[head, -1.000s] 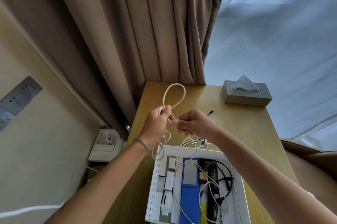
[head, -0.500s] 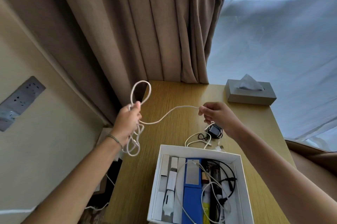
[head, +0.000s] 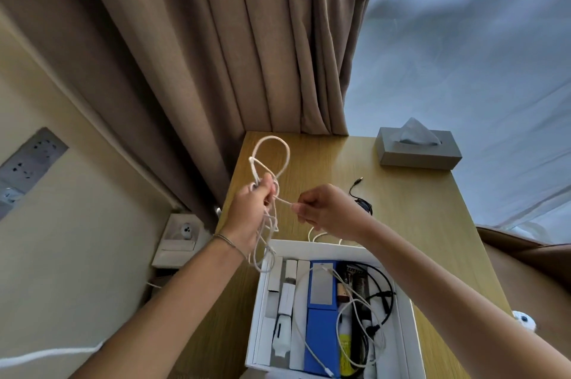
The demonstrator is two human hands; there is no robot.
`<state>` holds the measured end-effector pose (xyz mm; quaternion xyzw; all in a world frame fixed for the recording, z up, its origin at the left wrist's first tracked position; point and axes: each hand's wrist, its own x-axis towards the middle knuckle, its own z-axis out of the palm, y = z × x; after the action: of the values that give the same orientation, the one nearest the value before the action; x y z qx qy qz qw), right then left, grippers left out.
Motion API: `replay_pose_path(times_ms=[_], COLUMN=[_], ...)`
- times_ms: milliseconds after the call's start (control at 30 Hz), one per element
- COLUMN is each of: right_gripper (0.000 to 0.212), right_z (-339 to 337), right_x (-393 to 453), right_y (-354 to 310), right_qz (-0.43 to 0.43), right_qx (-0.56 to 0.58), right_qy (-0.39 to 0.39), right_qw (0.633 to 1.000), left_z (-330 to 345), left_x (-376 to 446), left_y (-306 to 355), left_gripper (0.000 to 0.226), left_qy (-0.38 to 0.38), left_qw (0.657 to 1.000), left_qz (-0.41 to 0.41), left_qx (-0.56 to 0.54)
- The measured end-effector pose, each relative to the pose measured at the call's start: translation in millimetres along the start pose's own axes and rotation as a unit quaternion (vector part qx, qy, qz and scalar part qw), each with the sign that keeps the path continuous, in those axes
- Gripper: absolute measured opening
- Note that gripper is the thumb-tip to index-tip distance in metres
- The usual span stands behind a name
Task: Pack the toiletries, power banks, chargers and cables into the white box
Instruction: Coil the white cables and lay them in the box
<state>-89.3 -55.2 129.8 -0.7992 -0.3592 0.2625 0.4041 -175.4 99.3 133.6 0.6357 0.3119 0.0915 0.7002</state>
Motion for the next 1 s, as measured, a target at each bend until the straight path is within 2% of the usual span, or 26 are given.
replay_pose_path(times_ms=[100, 233, 400, 533, 667, 733, 833, 1000], right_gripper=[0.030, 0.029, 0.026, 0.024, 0.028, 0.028, 0.029, 0.021], right_z=[-8, -26, -48, -43, -28, -17, 3, 29], right_x=[-18, -47, -74, -83, -91, -97, -107, -129], right_y=[23, 53, 63, 48, 36, 35, 42, 69], right_qz=[0.032, 0.084, 0.071, 0.034, 0.037, 0.057, 0.098, 0.178], right_qx=[0.012, 0.051, 0.159, 0.269, 0.389, 0.435, 0.429, 0.329], right_qy=[-0.002, 0.050, 0.159, 0.171, 0.153, 0.141, 0.148, 0.191], right_qw=[0.999, 0.994, 0.972, 0.947, 0.908, 0.887, 0.886, 0.907], left_z=[-16, -35, -29, -5, 28, 44, 61, 71], left_x=[3, 1, -10, -23, -37, -43, -49, -45], left_y=[5, -1, -25, -52, -85, -100, -122, -158], left_gripper=[0.039, 0.044, 0.050, 0.052, 0.057, 0.056, 0.056, 0.067], left_qy=[-0.012, -0.067, -0.169, -0.230, -0.257, -0.263, -0.290, -0.245], left_qw=[0.994, 0.993, 0.983, 0.952, 0.927, 0.928, 0.933, 0.929], left_qz=[-0.026, -0.037, -0.050, -0.020, -0.051, -0.086, -0.172, -0.276], left_qx=[-0.102, -0.091, 0.046, 0.200, 0.268, 0.249, 0.127, 0.028])
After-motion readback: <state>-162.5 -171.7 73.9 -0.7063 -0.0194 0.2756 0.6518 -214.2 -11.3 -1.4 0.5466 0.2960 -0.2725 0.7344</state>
